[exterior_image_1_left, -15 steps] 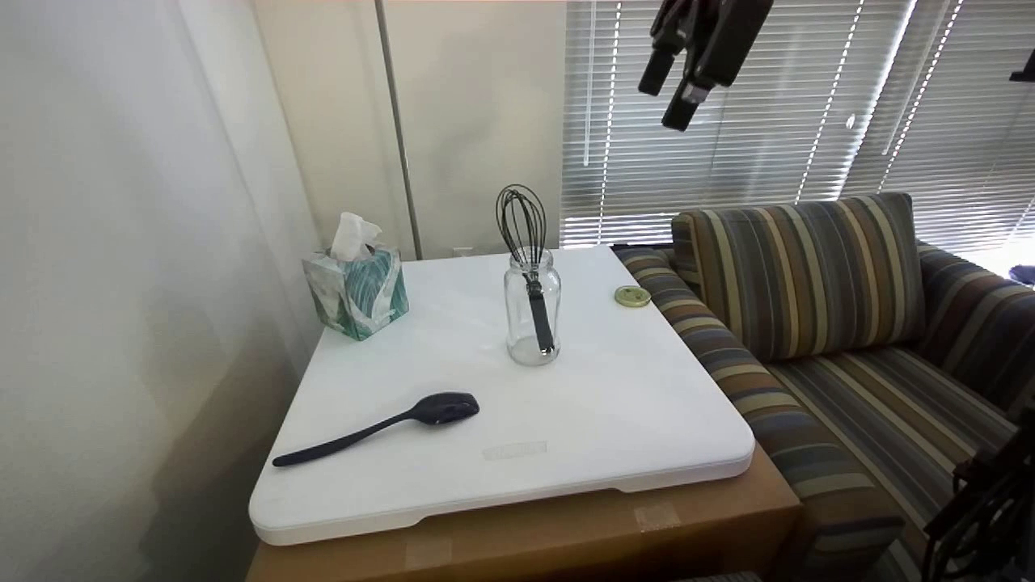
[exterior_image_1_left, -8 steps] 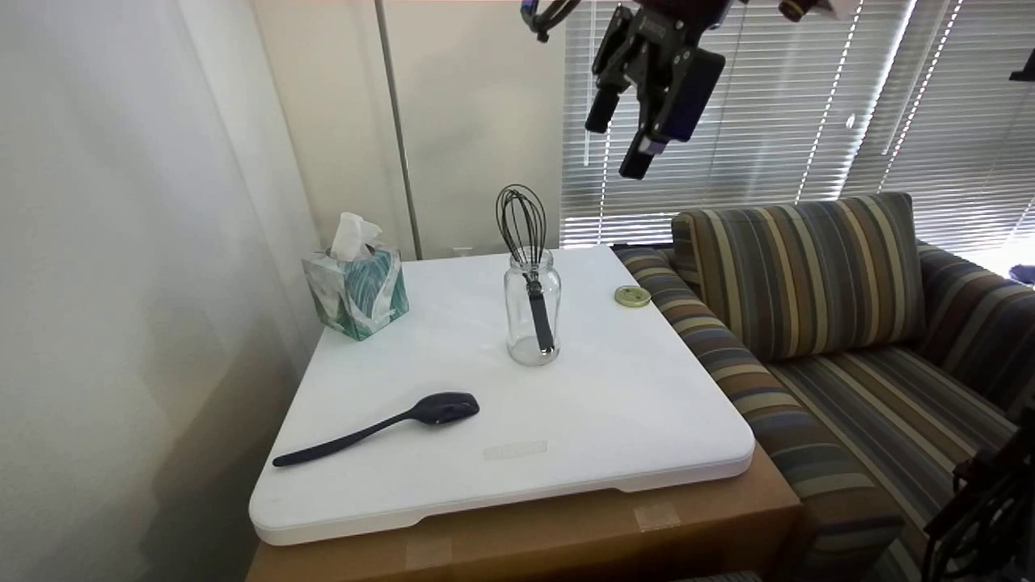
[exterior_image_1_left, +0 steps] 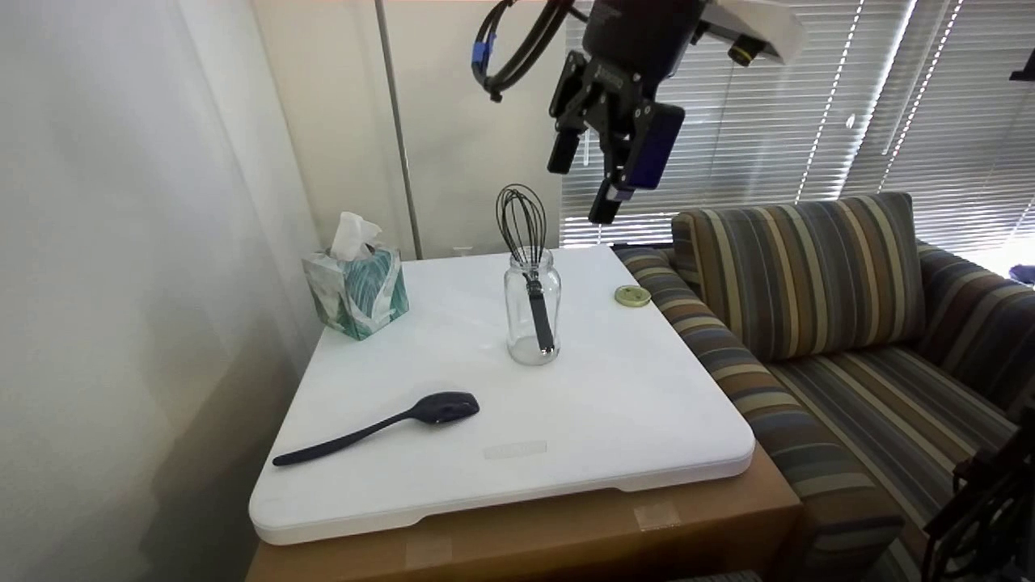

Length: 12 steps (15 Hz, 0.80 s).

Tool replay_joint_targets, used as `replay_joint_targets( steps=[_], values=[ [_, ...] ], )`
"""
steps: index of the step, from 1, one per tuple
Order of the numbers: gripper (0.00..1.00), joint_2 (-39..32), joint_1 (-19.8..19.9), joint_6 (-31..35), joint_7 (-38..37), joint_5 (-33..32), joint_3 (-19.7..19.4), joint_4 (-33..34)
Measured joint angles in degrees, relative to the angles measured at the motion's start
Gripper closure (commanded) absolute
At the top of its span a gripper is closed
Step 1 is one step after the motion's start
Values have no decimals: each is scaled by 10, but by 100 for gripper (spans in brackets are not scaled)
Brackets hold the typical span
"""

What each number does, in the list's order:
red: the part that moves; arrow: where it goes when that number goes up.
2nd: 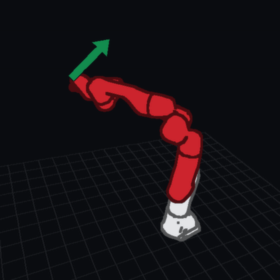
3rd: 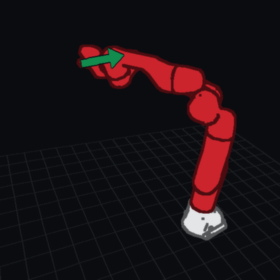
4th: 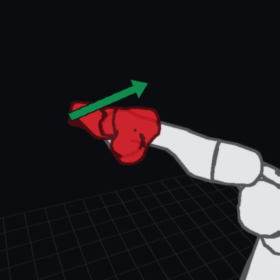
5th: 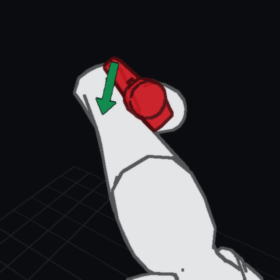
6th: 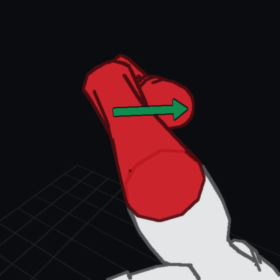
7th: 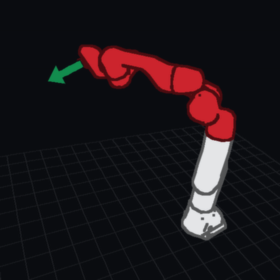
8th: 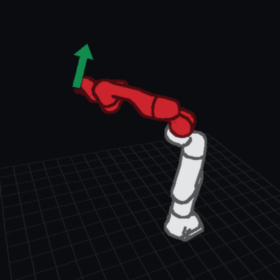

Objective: Put the dishing spoon in the glass cup

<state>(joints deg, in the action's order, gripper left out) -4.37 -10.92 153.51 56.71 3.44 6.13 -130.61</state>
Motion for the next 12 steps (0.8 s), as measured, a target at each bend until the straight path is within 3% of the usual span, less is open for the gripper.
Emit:
replay_joint_targets(
  steps=[5,12],
  values=[
    [0,-57,6,2,-2,-12,11,29],
    [0,-64,17,4,-16,-25,13,34]
  ],
)
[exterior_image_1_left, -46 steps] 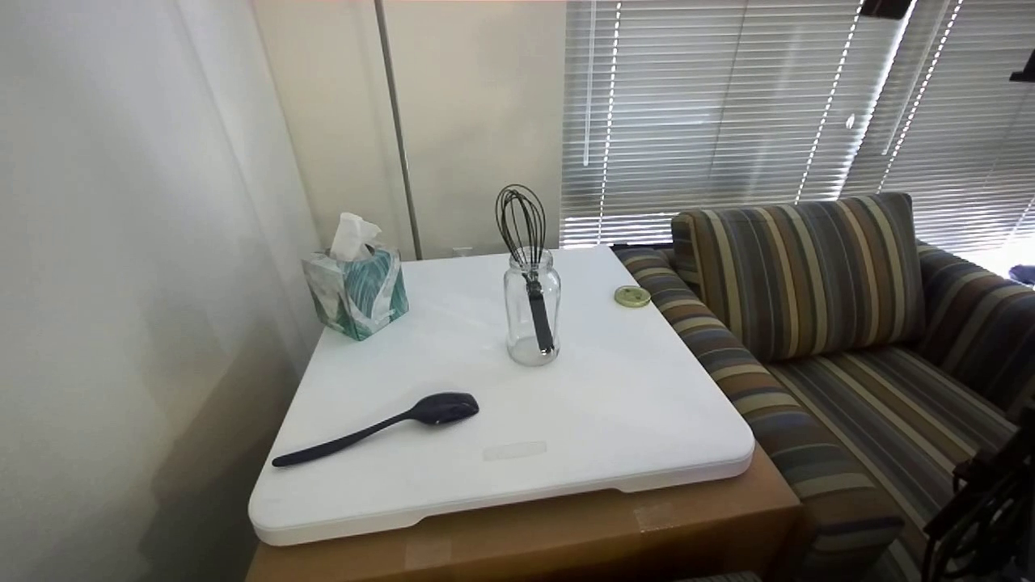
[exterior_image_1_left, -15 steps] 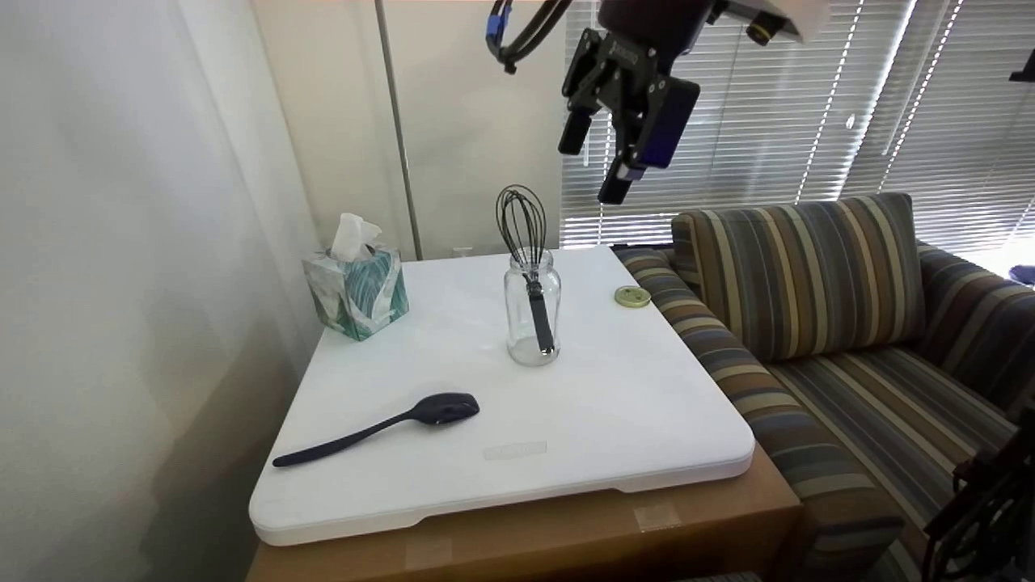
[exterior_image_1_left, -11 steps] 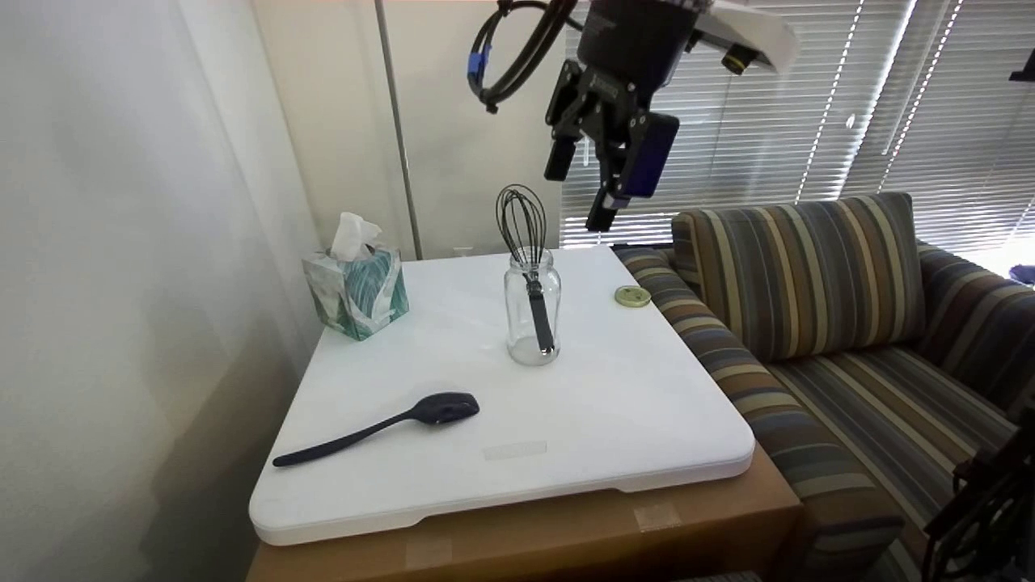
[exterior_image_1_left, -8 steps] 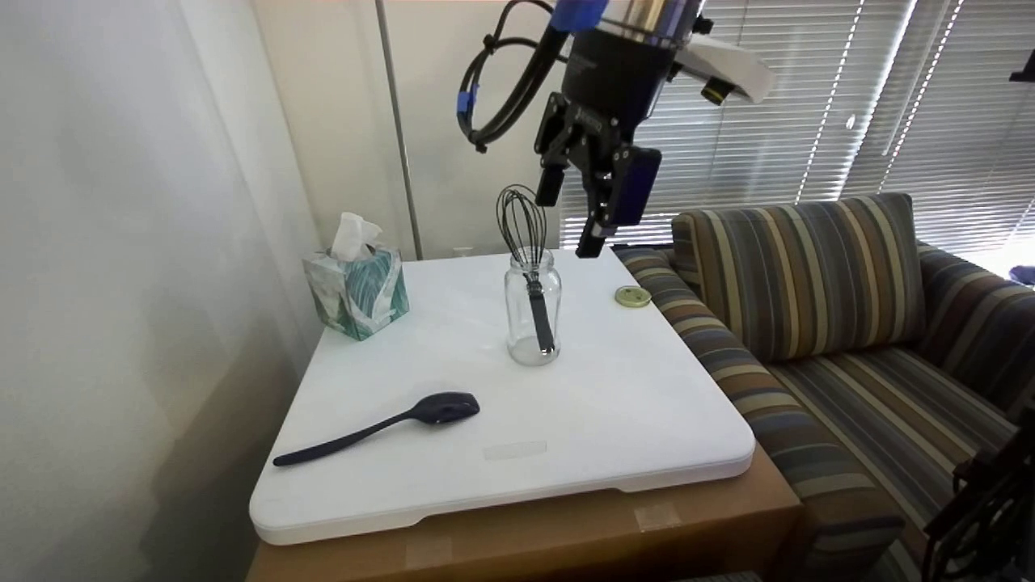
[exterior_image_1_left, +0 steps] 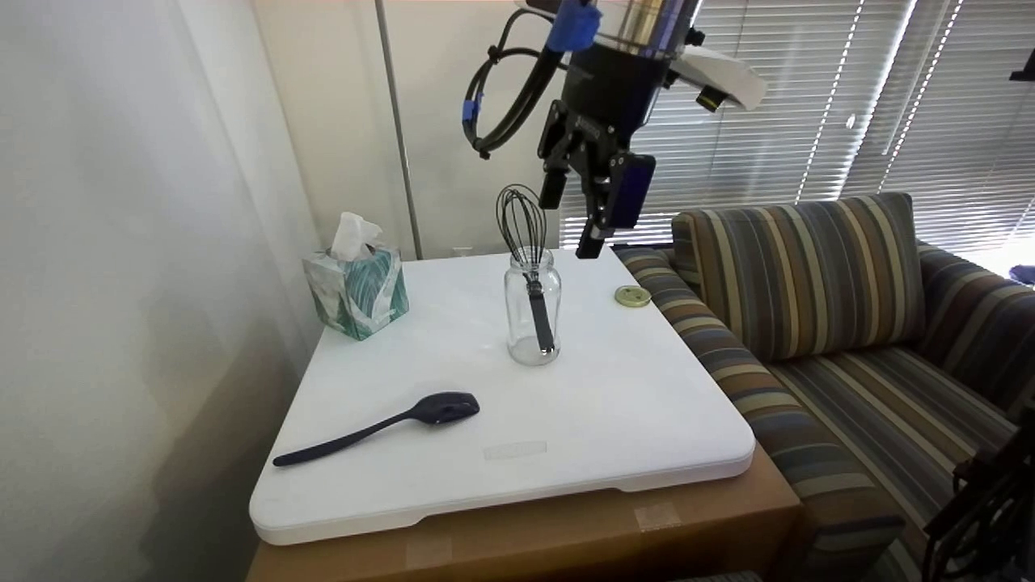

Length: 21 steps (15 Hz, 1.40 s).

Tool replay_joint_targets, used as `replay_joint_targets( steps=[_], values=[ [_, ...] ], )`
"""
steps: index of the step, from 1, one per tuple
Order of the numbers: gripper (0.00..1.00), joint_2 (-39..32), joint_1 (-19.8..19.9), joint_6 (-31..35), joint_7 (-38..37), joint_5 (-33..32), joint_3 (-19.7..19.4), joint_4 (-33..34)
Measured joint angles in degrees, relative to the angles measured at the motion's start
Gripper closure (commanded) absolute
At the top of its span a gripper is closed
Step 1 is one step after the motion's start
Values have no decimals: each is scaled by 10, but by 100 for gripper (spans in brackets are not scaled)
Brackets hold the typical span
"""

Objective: Put the dishing spoon in the glass cup

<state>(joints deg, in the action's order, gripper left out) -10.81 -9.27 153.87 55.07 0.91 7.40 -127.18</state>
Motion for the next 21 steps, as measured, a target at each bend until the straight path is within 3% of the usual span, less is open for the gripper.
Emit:
replay_joint_targets(
  steps=[7,14,21],
  values=[
    [0,-38,0,15,-91,-97,0,15],
    [0,-174,-10,14,-112,-141,19,144],
    [0,-294,-73,-29,-219,-231,-5,285]
  ],
)
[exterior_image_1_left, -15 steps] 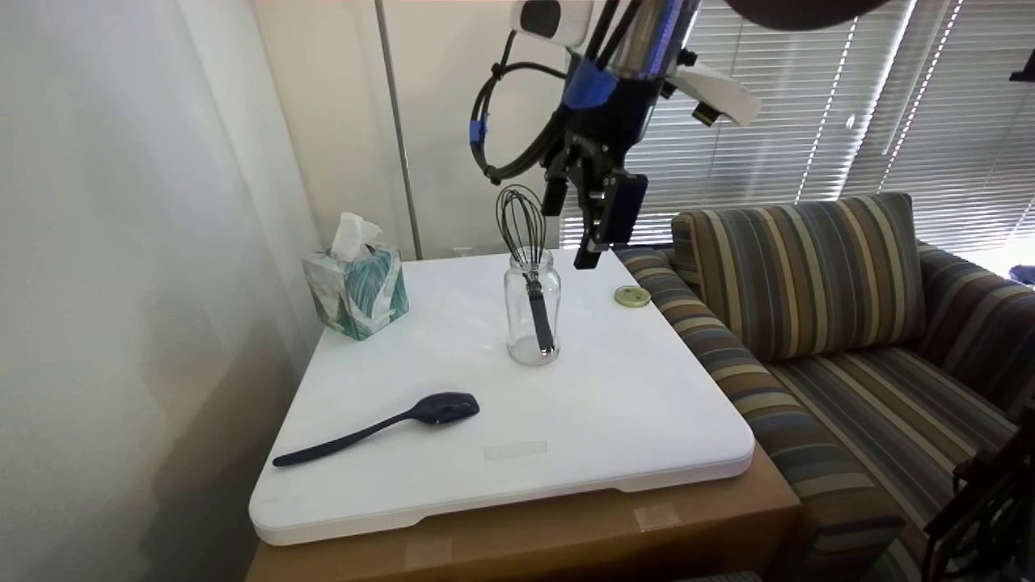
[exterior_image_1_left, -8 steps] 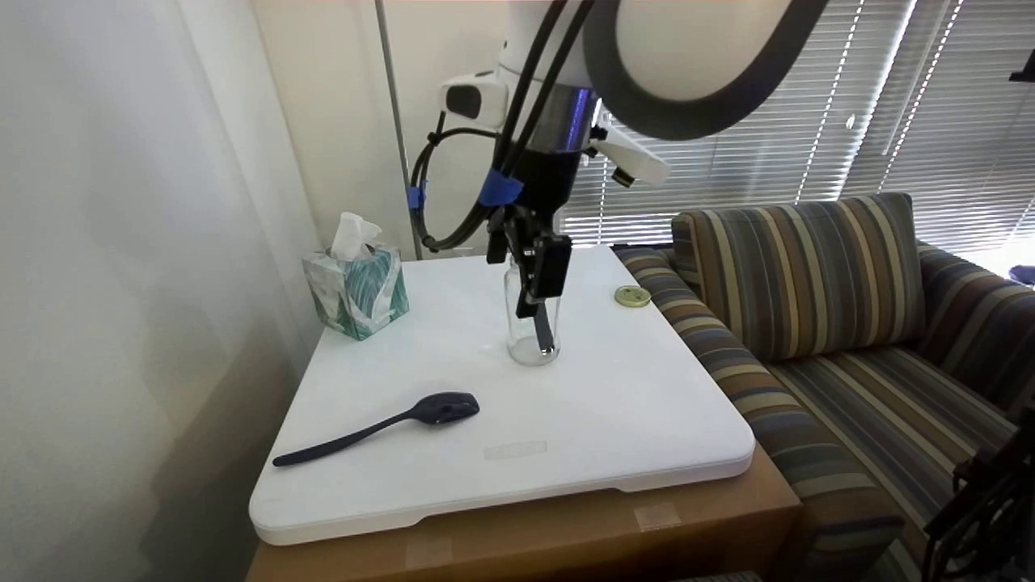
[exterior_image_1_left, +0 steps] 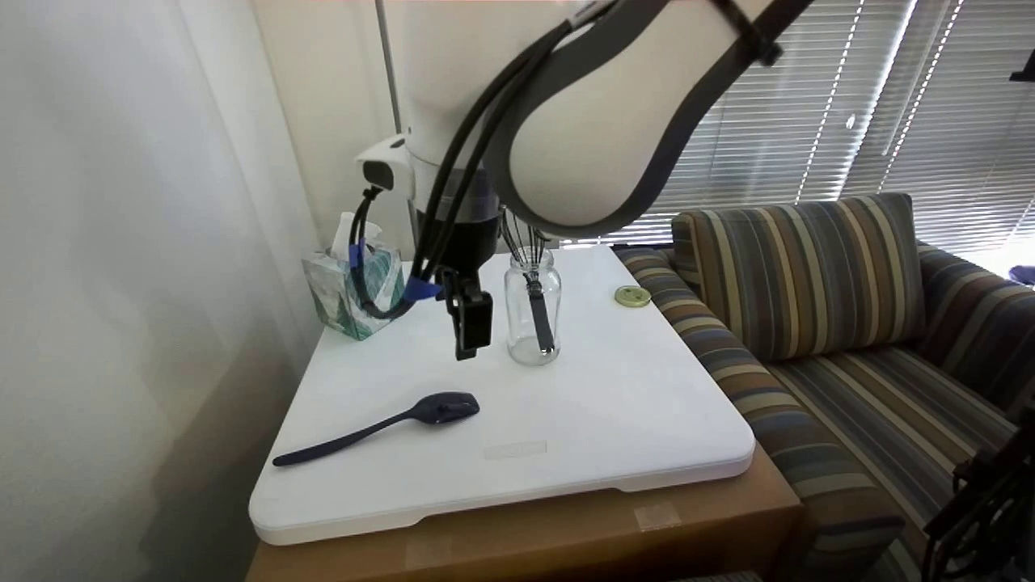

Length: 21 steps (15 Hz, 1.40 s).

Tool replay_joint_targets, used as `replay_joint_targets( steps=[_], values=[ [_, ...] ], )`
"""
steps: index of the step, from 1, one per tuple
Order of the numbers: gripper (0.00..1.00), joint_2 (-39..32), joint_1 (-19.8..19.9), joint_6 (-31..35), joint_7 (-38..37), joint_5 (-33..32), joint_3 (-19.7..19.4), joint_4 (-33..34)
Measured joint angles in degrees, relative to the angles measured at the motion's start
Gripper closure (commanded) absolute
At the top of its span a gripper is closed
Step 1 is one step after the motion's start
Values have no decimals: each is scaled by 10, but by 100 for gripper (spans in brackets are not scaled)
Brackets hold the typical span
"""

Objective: Put the dishing spoon in the glass cup

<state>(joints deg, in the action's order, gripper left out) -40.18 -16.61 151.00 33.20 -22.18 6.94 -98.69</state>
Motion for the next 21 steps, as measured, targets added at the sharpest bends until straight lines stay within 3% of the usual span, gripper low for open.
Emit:
replay_joint_targets(
  steps=[5,15,21],
  values=[
    [0,-71,-18,-75,7,-2,10,90],
    [0,-206,5,-121,46,17,26,230],
    [0,-262,28,-164,119,73,59,308]
  ],
)
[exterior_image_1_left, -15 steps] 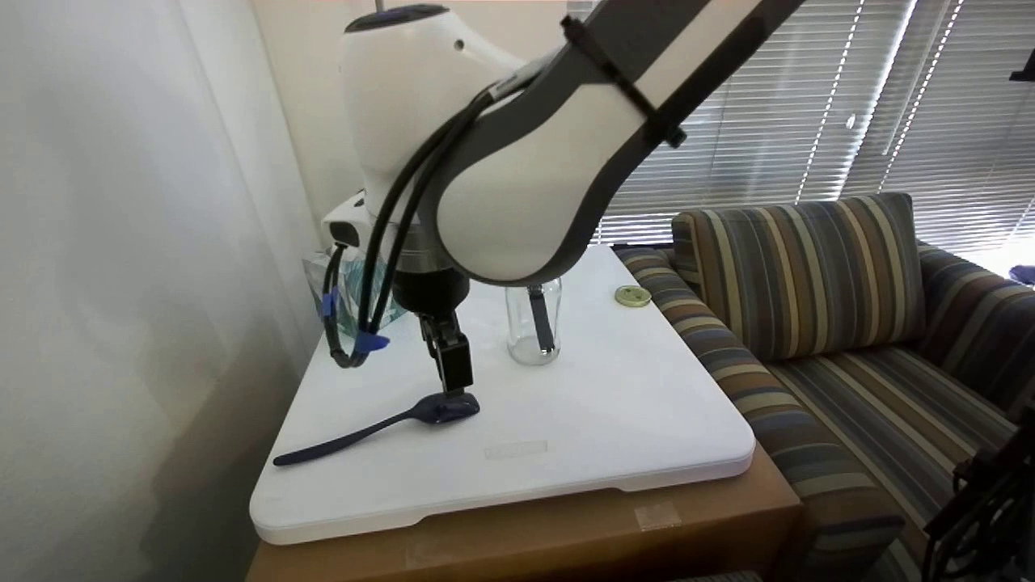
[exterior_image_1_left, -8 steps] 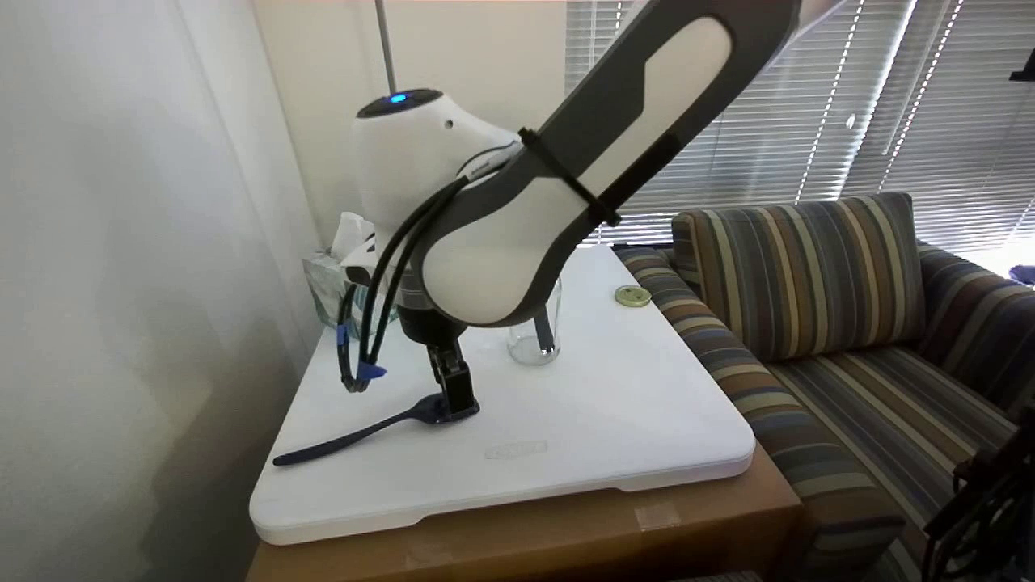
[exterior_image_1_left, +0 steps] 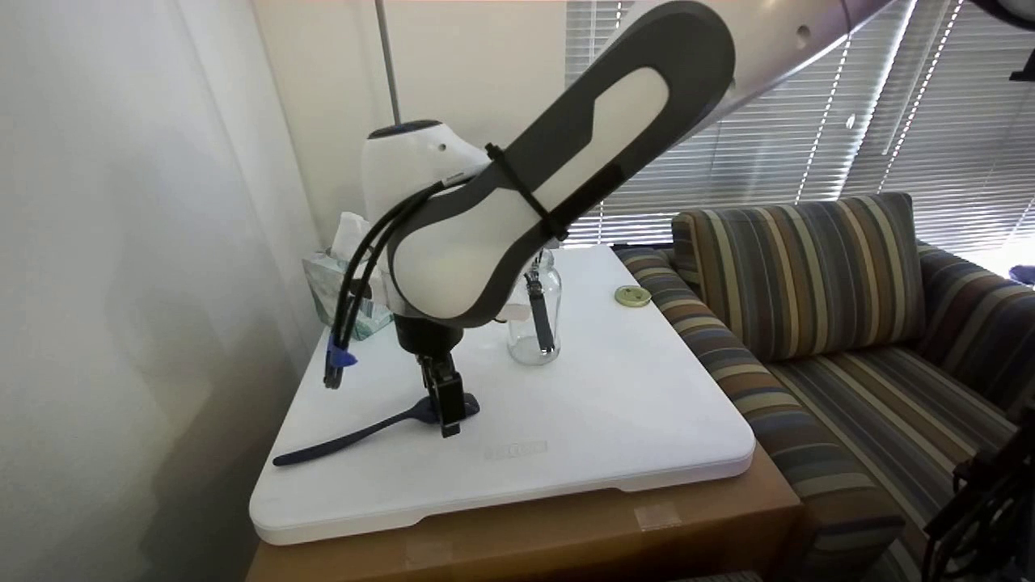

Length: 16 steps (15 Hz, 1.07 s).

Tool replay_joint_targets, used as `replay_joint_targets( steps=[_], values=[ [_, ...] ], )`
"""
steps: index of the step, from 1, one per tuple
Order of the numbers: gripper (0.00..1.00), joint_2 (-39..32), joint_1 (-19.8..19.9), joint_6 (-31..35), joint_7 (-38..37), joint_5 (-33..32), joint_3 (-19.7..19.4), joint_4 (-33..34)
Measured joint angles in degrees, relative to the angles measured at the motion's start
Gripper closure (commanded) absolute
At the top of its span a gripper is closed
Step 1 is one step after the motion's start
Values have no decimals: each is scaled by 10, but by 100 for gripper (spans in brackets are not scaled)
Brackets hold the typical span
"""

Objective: Put the dishing spoon in the glass cup

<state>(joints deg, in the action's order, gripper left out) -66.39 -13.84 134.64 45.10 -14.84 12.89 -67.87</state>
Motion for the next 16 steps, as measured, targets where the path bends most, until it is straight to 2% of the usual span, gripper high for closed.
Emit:
replay_joint_targets(
  steps=[6,13,14,16],
  values=[
    [0,-33,0,-48,20,19,2,55],
    [0,-54,-5,-63,20,19,2,82],
    [22,-56,-6,-65,20,19,2,85],
    [32,-60,-9,-69,20,18,0,93]
  ],
)
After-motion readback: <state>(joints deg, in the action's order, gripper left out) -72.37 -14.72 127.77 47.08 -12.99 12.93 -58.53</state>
